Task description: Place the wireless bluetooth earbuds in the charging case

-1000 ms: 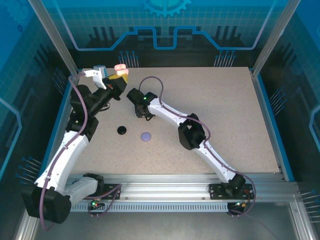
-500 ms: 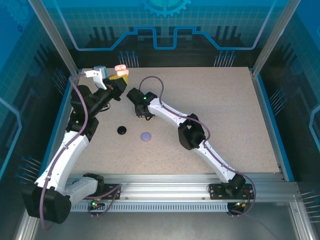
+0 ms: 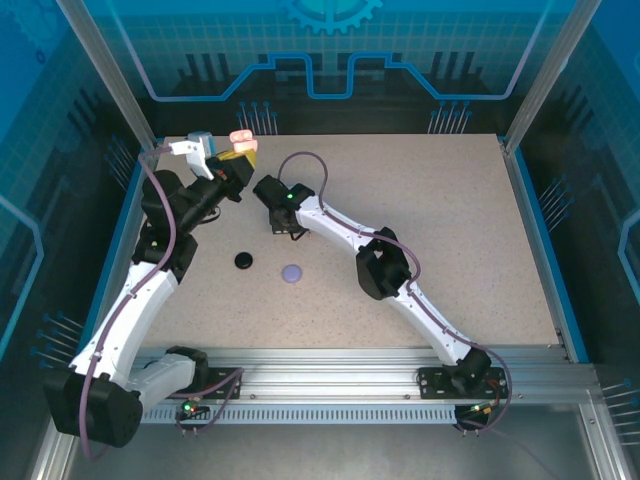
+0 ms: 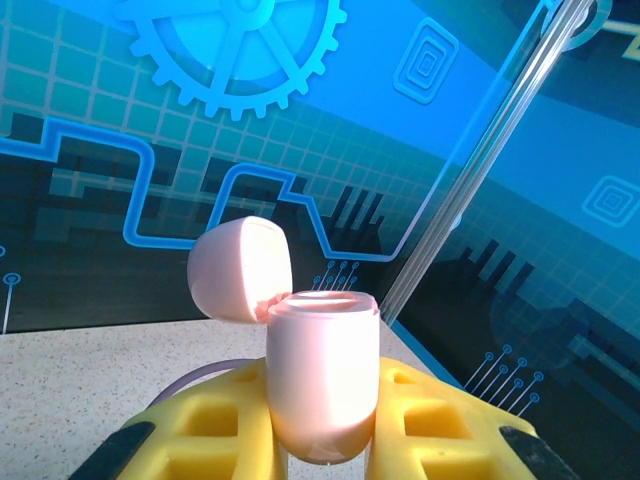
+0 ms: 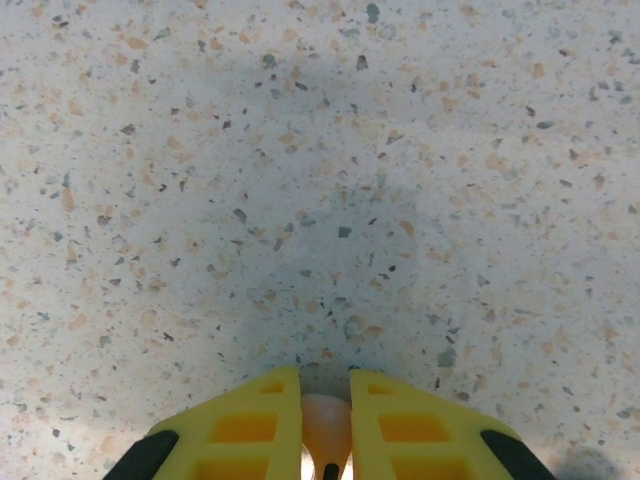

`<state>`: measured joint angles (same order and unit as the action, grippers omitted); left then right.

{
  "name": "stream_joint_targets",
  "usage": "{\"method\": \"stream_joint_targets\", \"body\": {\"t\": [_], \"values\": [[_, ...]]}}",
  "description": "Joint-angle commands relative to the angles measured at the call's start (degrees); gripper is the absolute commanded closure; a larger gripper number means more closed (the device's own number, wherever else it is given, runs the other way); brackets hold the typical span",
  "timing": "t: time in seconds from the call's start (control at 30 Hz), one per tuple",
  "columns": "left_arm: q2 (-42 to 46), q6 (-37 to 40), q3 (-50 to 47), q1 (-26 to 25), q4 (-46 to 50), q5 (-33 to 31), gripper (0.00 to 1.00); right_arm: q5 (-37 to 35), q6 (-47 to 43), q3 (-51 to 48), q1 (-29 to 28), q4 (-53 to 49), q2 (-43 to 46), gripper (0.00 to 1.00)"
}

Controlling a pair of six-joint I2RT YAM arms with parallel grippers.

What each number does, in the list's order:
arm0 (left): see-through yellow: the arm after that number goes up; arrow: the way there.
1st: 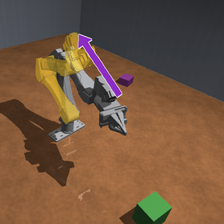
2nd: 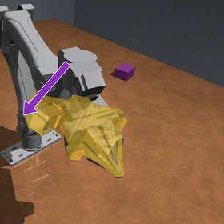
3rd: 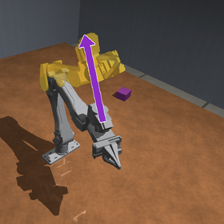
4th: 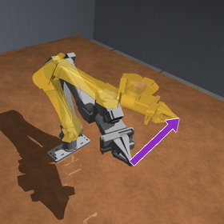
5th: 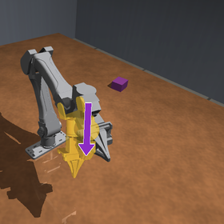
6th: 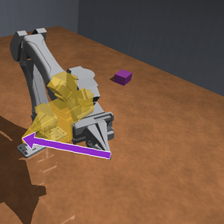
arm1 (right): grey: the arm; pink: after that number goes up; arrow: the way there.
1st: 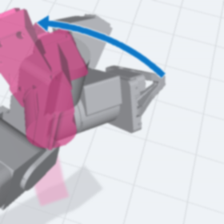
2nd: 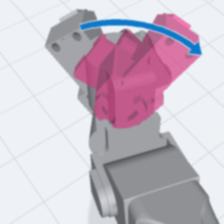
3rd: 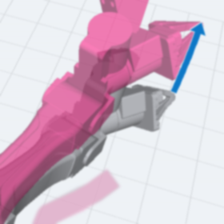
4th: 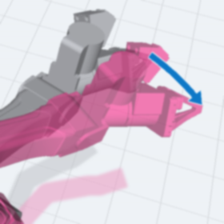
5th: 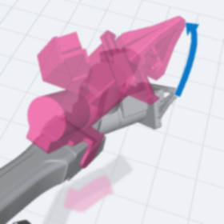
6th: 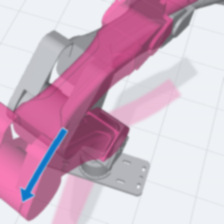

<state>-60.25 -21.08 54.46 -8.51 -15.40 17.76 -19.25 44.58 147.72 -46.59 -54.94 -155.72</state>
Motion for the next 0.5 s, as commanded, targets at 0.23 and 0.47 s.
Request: {"method": "stream_joint_targets", "body": {"t": [0.23,0.47], "values": [[0.5,0.4,0.8,-0.2,0.2,0.1,1.0,2.1,-1.6,-1.6,0.2,2.2,3.5,0.91],[0.4,1.8,0.9,-0.2,-0.1,1.9,1.0,1.2,-3.1,-6.9,1.6,4.3,10.0,0.93]]}}
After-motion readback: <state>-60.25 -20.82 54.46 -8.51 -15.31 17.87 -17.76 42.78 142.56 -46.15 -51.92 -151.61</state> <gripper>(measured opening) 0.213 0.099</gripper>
